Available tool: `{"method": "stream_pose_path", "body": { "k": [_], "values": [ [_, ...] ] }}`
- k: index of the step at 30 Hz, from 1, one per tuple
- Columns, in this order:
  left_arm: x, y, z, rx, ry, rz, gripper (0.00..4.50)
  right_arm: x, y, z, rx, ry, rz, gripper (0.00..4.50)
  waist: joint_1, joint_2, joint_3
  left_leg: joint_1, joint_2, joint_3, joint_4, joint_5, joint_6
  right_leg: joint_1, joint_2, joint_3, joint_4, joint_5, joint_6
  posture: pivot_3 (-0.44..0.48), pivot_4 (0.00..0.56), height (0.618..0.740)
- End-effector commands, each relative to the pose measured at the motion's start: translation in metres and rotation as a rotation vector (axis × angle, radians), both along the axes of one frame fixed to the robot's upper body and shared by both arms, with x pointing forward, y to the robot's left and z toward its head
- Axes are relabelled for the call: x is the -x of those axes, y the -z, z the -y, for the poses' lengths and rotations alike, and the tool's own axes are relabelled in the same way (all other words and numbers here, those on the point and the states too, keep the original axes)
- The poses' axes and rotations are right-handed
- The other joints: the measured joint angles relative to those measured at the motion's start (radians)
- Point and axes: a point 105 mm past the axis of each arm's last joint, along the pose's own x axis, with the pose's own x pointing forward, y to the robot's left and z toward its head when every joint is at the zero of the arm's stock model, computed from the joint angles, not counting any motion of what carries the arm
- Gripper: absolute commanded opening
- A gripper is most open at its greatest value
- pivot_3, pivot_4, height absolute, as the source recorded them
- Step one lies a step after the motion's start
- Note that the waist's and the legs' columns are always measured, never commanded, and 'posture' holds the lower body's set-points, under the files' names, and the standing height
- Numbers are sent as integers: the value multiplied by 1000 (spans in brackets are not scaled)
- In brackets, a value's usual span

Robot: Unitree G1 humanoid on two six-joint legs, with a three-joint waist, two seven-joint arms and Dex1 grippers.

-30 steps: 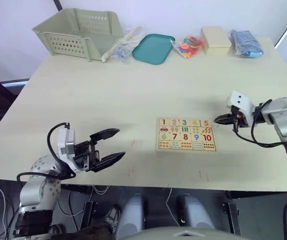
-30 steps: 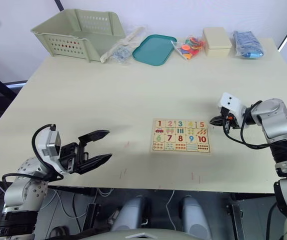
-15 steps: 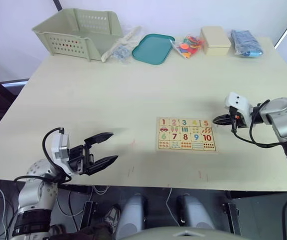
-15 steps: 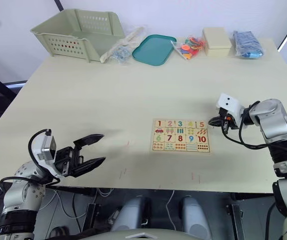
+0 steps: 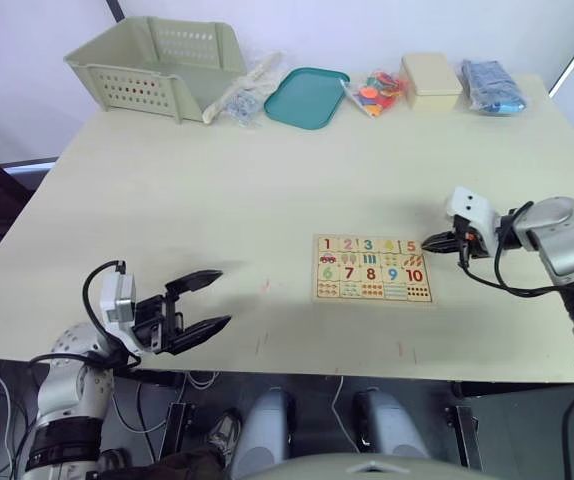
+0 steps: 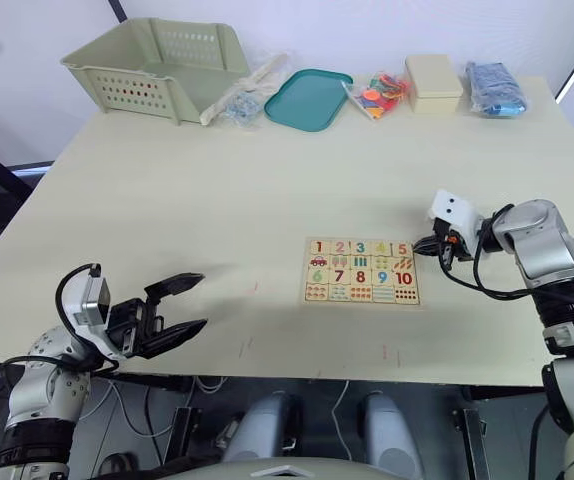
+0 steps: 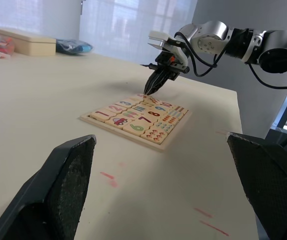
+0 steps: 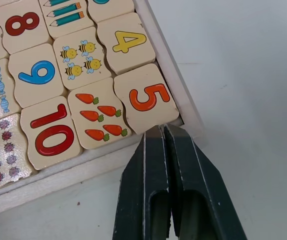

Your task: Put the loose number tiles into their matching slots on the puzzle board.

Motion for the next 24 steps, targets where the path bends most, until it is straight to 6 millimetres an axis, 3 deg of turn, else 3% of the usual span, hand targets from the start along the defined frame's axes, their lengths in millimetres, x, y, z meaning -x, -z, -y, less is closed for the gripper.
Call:
{"method": "stream_pose_path", "body": {
  "k": [1,10,15,24],
  "values": [
    [2,-3,-6,-10,-8,33,4500,1,-6,-3,-4,-22,25,62,0,0,0,0,0,0,0,0,0,0,0,0,0,0,0,0,150,740],
    [3,-3,-7,-13,-8,36,4500,0,-8,-2,-5,-16,29,62,0,0,0,0,0,0,0,0,0,0,0,0,0,0,0,0,150,740],
    [4,-7,-3,-12,-7,40,4500,2,-20,8,-44,12,64,62,1,0,0,0,0,0,0,0,0,0,0,0,0,0,0,0,150,740],
    [2,-6,-1,-10,-30,17,4500,40,-44,13,-244,-31,162,62,1,0,0,0,0,-1,0,0,0,1,0,0,0,0,0,0,150,740]
  ]
}}
